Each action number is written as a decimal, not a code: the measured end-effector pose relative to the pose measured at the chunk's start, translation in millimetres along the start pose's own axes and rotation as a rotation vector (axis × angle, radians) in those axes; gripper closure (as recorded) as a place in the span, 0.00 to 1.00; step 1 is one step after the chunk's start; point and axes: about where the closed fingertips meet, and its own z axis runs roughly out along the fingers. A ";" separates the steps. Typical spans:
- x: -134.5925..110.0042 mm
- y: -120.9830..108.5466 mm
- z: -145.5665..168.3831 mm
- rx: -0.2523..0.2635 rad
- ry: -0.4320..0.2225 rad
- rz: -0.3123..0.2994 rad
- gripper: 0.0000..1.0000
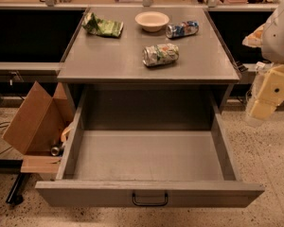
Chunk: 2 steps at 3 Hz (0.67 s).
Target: Place 7up can into top drawer
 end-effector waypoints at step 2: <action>-1.1 -21.0 3.2 0.032 0.018 -0.017 0.00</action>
Offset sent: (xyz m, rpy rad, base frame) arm 0.0482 -0.0118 0.0015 -0.0689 -0.0460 0.0115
